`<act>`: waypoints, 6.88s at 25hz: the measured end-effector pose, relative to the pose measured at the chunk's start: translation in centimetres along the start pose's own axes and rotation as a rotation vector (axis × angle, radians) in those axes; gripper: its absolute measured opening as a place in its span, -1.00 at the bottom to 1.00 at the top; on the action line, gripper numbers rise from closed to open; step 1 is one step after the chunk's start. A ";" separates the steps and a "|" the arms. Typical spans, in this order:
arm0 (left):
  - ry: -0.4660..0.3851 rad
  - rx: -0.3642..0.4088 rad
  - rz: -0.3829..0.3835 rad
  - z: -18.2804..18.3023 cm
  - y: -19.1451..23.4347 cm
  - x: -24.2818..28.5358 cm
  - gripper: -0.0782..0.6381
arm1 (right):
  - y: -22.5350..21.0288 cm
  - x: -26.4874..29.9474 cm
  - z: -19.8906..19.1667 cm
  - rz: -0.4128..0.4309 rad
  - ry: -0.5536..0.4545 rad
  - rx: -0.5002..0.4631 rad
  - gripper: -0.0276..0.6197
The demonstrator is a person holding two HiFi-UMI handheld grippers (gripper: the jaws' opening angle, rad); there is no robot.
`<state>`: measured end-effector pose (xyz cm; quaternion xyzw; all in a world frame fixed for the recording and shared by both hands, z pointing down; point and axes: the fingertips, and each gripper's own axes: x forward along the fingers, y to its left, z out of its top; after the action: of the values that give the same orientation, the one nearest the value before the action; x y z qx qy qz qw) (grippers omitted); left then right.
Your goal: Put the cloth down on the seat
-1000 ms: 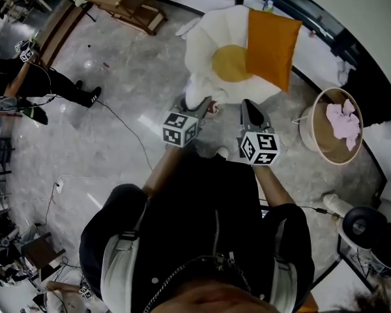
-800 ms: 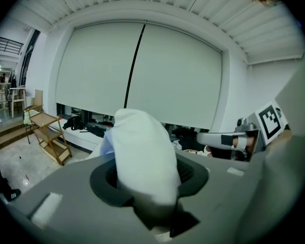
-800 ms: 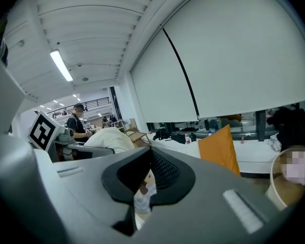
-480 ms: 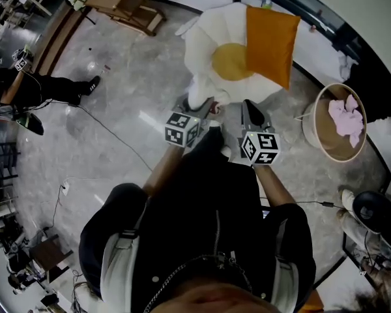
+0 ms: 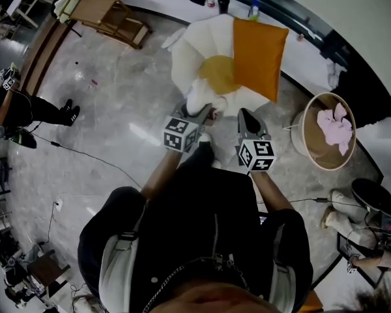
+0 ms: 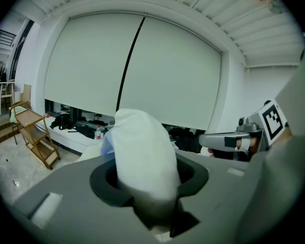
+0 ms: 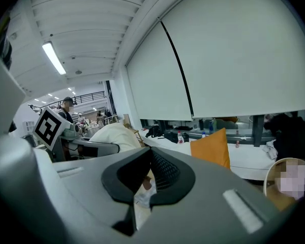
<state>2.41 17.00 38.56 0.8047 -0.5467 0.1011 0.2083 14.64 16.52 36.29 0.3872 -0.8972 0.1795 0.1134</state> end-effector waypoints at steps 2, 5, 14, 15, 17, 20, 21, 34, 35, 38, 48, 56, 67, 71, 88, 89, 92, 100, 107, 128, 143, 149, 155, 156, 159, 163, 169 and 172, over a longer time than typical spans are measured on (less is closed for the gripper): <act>0.005 0.004 -0.011 0.8 0.8 1.0 -0.29 | -0.4 1.0 0.8 -0.006 -0.003 0.002 -0.91; 0.012 0.014 -0.028 1.7 1.9 2.8 -0.29 | -1.3 2.4 1.6 -0.019 -0.002 0.002 -0.91; 0.018 0.023 -0.083 3.7 5.1 7.2 -0.29 | -3.1 6.8 3.1 -0.068 0.010 0.016 -0.91; 0.017 0.024 -0.089 3.9 5.5 7.6 -0.29 | -3.2 7.4 3.2 -0.073 0.011 0.016 -0.91; 0.015 0.023 -0.100 4.3 6.4 8.3 -0.29 | -3.3 8.4 3.6 -0.082 0.013 0.014 -0.91; 0.019 0.026 -0.112 4.7 7.4 9.3 -0.29 | -3.4 9.8 4.0 -0.091 0.015 0.005 -0.91; 0.023 0.030 -0.116 4.7 7.8 9.6 -0.29 | -3.5 10.2 4.2 -0.093 0.015 0.003 -0.91; 0.045 0.008 -0.110 5.3 9.9 12.0 -0.29 | -5.3 13.4 6.0 -0.106 -0.006 0.003 -0.91; 0.044 0.005 -0.104 5.4 10.0 12.3 -0.29 | -5.6 13.8 6.1 -0.096 -0.003 0.002 -0.91; 0.046 -0.002 -0.084 5.9 10.4 13.2 -0.29 | -6.5 15.0 6.3 -0.071 0.003 -0.006 -0.91; 0.029 -0.019 0.000 8.6 12.5 16.2 -0.29 | -10.5 18.7 9.1 0.010 0.006 -0.016 -0.91; 0.054 -0.015 0.063 9.3 12.5 19.2 -0.29 | -13.7 20.3 10.0 0.068 0.016 -0.011 -0.91; 0.111 -0.061 0.090 7.2 13.0 20.7 -0.29 | -16.4 22.2 8.0 0.104 0.086 0.027 -0.91; 0.121 -0.070 0.074 6.7 14.2 22.1 -0.29 | -16.9 23.7 7.1 0.090 0.132 0.012 -0.91; 0.171 -0.017 0.075 1.9 22.5 31.4 -0.30 | -19.8 31.3 2.4 0.035 0.223 -0.064 -0.91; 0.173 -0.021 0.076 1.3 22.9 31.9 -0.30 | -19.7 31.6 1.7 0.036 0.238 -0.062 -0.91; 0.184 -0.027 0.077 -0.7 23.9 33.4 -0.30 | -19.6 32.3 -0.5 0.040 0.277 -0.053 -0.91; 0.237 -0.037 0.040 -5.8 25.4 36.8 -0.30 | -20.4 33.5 -6.0 0.023 0.351 0.008 -0.91; 0.294 -0.044 0.033 -10.9 27.2 39.6 -0.30 | -20.7 34.0 -10.8 -0.002 0.424 0.104 -0.91; 0.378 -0.107 0.003 -24.4 31.6 47.6 -0.30 | -24.0 43.9 -23.2 -0.100 0.476 0.244 -0.91; 0.460 -0.101 -0.021 -35.5 32.3 52.9 -0.30 | -27.2 45.8 -29.2 -0.166 0.502 0.254 -0.91; 0.527 -0.110 0.022 -40.7 34.4 54.0 -0.29 | -26.1 46.0 -32.1 -0.161 0.528 0.285 -0.91; 0.583 -0.175 0.029 -45.2 35.2 55.3 -0.24 | -26.1 44.7 -33.8 -0.189 0.558 0.287 -0.91; 0.603 -0.186 0.029 -45.8 35.6 55.3 -0.23 | -26.0 44.7 -34.0 -0.190 0.562 0.291 -0.91; 0.648 -0.218 0.031 -47.5 36.6 55.8 -0.22 | -26.0 44.6 -34.3 -0.188 0.566 0.294 -0.91; 0.682 -0.266 0.031 -49.3 37.4 56.8 -0.19 | -26.5 44.5 -34.5 -0.195 0.567 0.298 -0.91; 0.704 -0.301 -0.003 -50.6 38.3 57.1 -0.04 | -26.4 44.2 -34.6 -0.193 0.564 0.308 -0.91; 0.675 -0.244 -0.004 -49.8 38.4 56.3 0.09 | -26.1 43.7 -34.6 -0.185 0.573 0.306 -0.91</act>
<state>-8.24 -20.08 113.60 0.6962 -0.4535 0.2950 0.4718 6.60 -14.51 88.87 0.4132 -0.7527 0.4027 0.3172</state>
